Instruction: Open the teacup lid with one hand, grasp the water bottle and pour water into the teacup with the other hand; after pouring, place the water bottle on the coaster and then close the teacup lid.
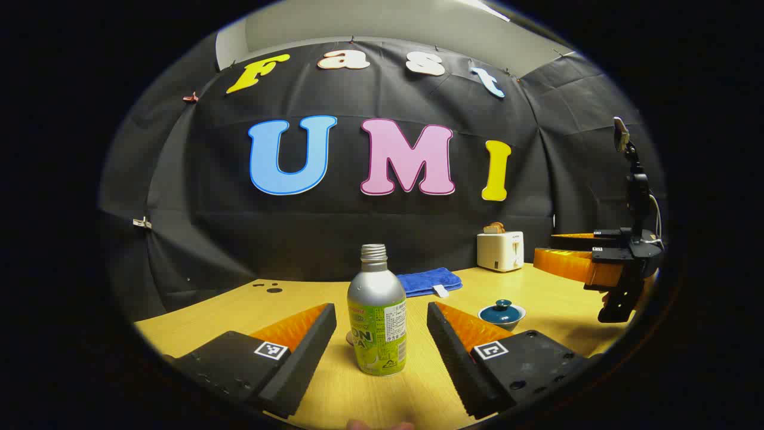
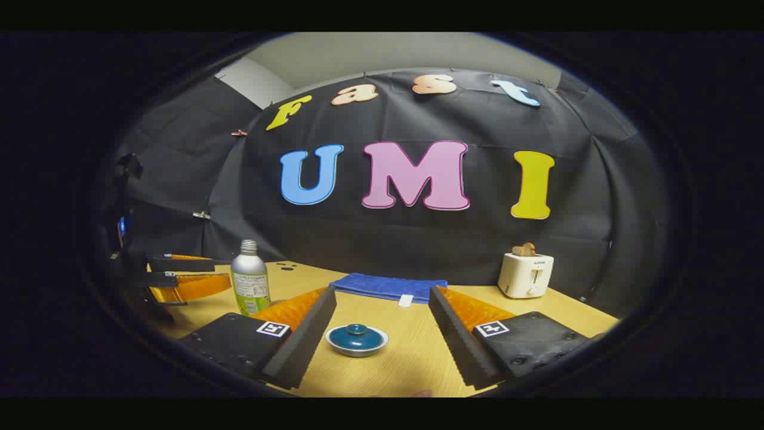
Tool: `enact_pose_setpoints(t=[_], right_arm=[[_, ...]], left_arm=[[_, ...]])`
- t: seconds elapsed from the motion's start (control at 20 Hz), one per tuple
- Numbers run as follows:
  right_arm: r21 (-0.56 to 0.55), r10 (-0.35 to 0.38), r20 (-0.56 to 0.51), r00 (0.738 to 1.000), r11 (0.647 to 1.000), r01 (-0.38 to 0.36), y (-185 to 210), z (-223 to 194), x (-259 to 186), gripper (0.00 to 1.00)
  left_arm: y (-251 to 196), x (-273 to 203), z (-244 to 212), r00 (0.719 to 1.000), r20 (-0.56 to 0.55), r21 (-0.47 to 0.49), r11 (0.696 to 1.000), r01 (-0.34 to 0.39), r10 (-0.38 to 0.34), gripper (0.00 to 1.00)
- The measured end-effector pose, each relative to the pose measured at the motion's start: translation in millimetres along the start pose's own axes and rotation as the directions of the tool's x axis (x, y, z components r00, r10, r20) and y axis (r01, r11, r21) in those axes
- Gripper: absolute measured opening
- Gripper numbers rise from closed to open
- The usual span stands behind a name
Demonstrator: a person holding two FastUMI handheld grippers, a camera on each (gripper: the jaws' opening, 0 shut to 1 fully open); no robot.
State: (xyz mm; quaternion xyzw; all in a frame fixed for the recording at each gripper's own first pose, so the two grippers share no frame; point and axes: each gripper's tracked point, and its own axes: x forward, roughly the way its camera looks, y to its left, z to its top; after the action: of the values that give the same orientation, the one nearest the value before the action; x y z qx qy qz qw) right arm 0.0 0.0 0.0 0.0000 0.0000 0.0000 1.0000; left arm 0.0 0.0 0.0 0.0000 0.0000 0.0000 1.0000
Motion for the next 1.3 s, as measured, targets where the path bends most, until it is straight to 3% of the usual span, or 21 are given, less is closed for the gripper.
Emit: enact_pose_setpoints(t=[1.0, 1.2, 1.3], right_arm=[[0.021, 0.057, -0.107, 0.993, 0.998, -0.055, 11.5, -25.7, 14.0, 0.96], [0.060, 0.135, -0.210, 0.968, 0.990, -0.125, 29.3, -52.3, 29.5, 0.89], [0.044, 0.132, -0.258, 0.957, 0.991, -0.125, 28.3, -67.1, 35.1, 0.82]], left_arm=[[0.8, 6.2, -8.5, 0.999, -0.032, -0.014, 1.000, 0.006, -0.006, 0.97], [-1.6, 10.1, -12.2, 0.999, -0.050, -0.001, 1.000, 0.013, -0.013, 0.98], [-1.2, 10.5, -11.3, 0.999, -0.050, 0.004, 1.000, 0.014, -0.014, 0.98]])
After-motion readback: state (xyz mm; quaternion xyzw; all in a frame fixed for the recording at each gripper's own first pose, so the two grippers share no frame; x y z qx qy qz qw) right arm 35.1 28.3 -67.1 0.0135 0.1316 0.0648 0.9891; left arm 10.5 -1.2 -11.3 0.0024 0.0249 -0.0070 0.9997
